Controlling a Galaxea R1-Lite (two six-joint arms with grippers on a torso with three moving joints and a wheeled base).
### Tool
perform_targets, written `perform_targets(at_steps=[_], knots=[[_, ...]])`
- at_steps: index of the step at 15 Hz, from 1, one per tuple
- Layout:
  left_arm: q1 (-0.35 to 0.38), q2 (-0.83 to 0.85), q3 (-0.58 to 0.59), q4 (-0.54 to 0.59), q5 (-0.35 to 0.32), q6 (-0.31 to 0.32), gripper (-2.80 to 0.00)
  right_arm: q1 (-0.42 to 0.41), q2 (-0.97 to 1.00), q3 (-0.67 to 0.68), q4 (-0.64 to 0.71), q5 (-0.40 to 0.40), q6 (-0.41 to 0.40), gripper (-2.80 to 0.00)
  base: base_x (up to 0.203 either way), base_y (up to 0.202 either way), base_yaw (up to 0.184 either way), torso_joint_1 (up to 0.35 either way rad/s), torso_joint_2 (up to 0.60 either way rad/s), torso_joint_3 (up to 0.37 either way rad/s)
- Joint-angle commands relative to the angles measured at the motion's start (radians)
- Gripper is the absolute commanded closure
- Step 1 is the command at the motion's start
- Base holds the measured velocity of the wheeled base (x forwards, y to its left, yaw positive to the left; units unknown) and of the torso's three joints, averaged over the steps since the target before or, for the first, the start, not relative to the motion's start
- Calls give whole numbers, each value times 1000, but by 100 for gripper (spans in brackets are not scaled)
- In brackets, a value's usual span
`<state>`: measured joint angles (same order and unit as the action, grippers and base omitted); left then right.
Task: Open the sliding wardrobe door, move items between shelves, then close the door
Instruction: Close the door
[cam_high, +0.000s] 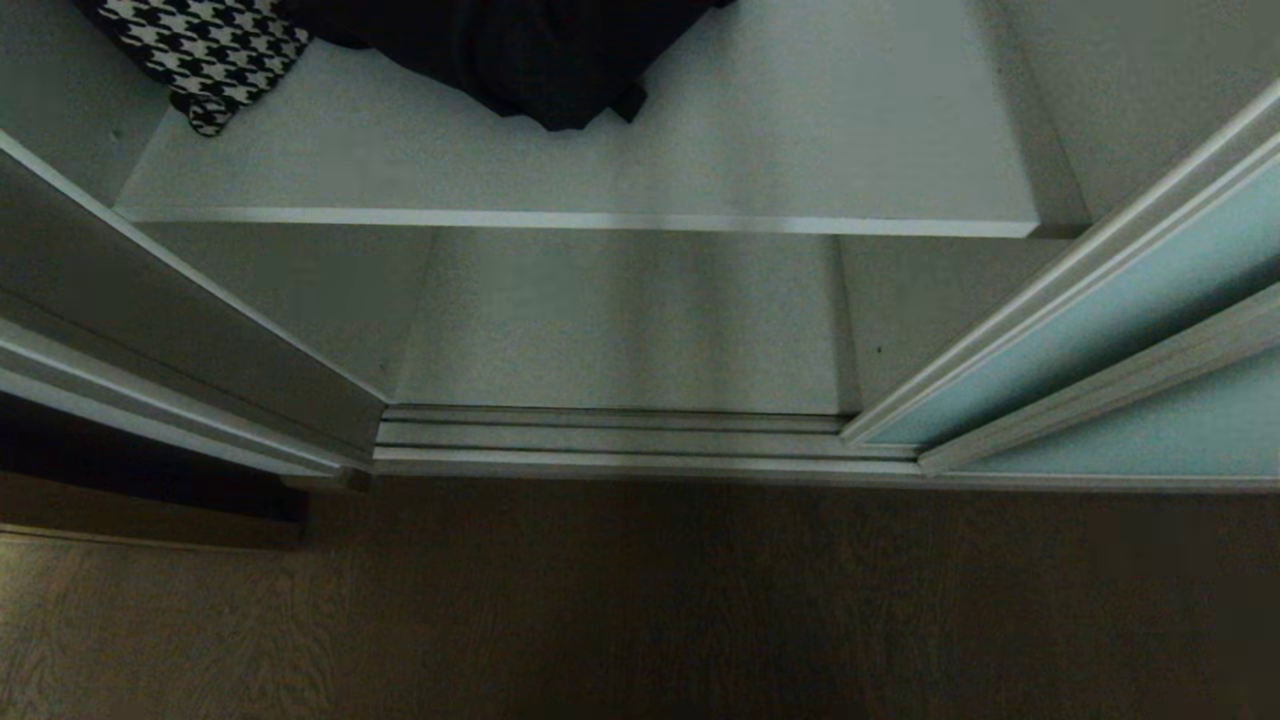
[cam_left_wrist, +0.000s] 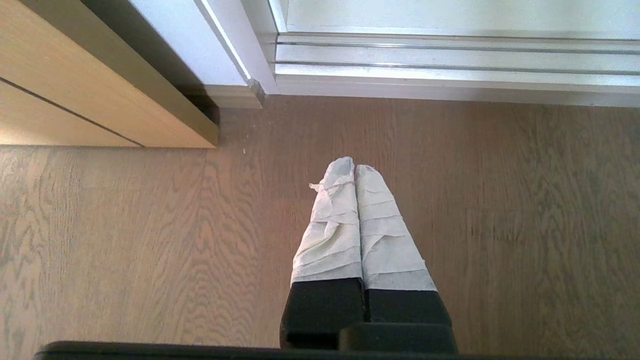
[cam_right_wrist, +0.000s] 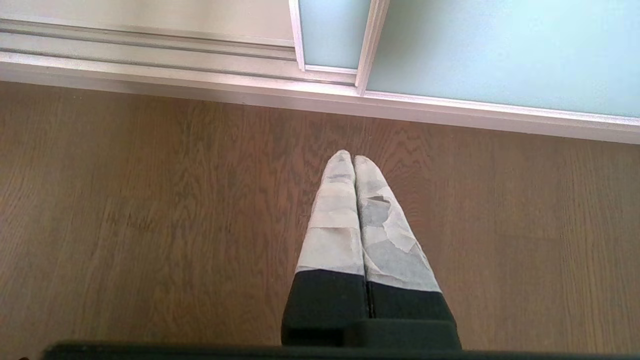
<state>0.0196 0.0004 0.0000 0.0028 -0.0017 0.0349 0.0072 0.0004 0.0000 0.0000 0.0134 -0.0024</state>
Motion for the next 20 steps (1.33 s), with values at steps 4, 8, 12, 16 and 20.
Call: perform_targets(at_steps=[4,8,12,16,20], knots=[[0,3,0,1,0,0,0,0,-3,0,0,0,-1,0,0,0,0,0,0,0],[0,3,0,0,0,-1,0,0,-3,0,0,0,-1,0,0,0,0,0,0,0],[0,3,0,0,0,-1,0,0,-3,0,0,0,-1,0,0,0,0,0,0,0],[0,3,0,0,0,0,0,0,-3,0,0,0,-1,0,0,0,0,0,0,0],[0,3,0,0,0,0,0,0,-3,0,0,0,-1,0,0,0,0,0,0,0]])
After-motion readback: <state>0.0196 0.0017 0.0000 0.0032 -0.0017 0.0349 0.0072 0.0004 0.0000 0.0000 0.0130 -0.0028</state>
